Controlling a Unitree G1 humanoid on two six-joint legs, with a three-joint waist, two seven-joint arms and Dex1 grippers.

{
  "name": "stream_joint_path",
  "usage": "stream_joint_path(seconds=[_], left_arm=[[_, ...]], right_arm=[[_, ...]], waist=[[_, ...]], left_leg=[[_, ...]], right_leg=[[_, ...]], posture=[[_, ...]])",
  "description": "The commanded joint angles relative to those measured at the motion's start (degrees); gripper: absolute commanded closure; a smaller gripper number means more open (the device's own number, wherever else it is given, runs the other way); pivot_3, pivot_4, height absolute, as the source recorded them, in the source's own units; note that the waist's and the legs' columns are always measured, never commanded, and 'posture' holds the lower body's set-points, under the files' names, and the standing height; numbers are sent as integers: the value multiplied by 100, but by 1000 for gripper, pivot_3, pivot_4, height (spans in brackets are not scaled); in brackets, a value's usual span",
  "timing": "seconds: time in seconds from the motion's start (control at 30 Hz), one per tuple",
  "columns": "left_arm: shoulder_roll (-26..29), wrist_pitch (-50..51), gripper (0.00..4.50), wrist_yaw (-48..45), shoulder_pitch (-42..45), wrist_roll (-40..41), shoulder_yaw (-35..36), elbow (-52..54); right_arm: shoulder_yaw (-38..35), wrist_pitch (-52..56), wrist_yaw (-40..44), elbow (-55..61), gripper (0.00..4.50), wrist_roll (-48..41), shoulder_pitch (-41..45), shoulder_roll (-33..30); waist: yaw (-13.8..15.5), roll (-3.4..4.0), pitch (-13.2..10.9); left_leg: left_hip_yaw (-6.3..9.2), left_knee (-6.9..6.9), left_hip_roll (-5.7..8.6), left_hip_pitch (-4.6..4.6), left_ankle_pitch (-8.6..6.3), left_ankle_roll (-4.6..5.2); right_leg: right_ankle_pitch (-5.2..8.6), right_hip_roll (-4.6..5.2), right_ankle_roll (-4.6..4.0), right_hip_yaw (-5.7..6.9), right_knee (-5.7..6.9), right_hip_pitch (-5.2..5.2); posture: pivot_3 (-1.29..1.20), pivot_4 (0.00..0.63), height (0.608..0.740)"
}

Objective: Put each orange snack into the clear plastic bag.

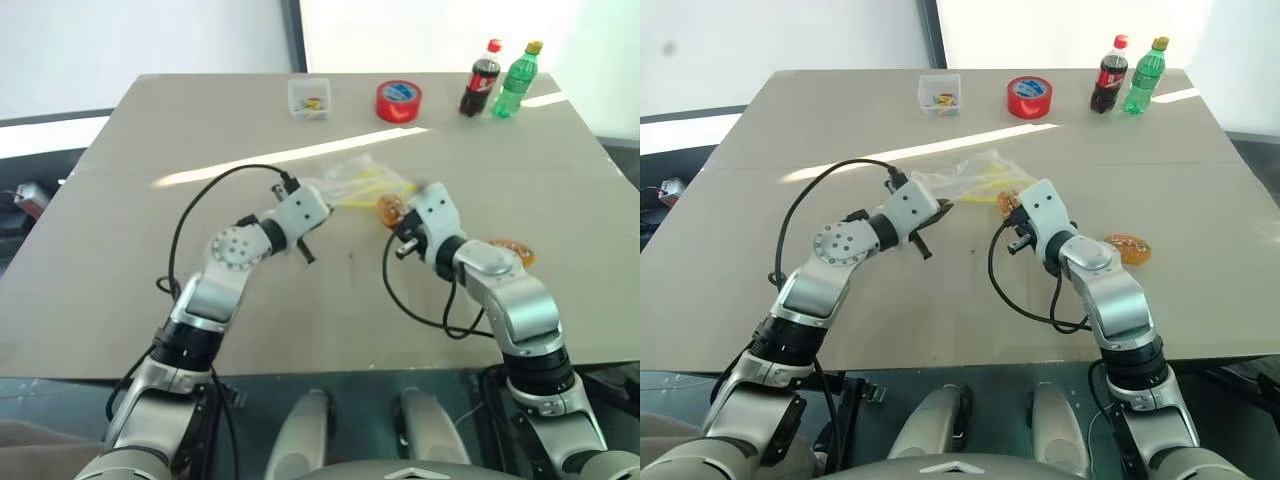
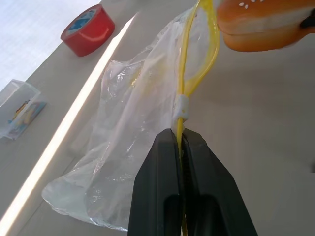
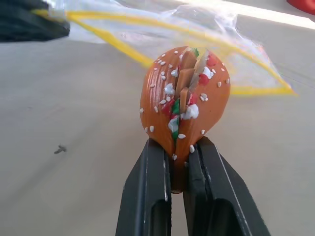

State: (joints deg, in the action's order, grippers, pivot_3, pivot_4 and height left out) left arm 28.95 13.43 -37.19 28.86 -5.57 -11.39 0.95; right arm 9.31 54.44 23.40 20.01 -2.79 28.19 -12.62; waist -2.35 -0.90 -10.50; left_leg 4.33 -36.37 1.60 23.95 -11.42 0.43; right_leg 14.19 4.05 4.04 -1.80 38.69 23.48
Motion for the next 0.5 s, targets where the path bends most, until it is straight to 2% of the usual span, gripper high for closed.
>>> stream_joint_path(seconds=[0.03, 0.27, 0.5], left_arm=[[78, -152, 4500, -62, -3, -9, 39, 319], [2, -59, 4500, -116, -35, 119, 88, 516], [-113, 74, 4500, -104, -10, 217, 138, 633]], right_arm=[[-11, -101, -7, 86, 4490, -93, 219, -24], [15, -174, -18, -148, 4490, -140, 226, -77], [-500, 4, -401, -414, 4490, -437, 334, 430]], waist=[[3, 0, 0], [5, 0, 0], [0, 0, 0]], left_leg=[[1, 0, 0, 0, 0, 0], [0, 0, 0, 1, 0, 0], [0, 0, -2, 1, 0, 0]], right_leg=[[0, 0, 0, 0, 0, 0], [0, 0, 0, 1, -2, 0], [0, -1, 0, 1, -1, 0]], posture=[[0, 150, 740], [0, 150, 740], [0, 150, 740]])
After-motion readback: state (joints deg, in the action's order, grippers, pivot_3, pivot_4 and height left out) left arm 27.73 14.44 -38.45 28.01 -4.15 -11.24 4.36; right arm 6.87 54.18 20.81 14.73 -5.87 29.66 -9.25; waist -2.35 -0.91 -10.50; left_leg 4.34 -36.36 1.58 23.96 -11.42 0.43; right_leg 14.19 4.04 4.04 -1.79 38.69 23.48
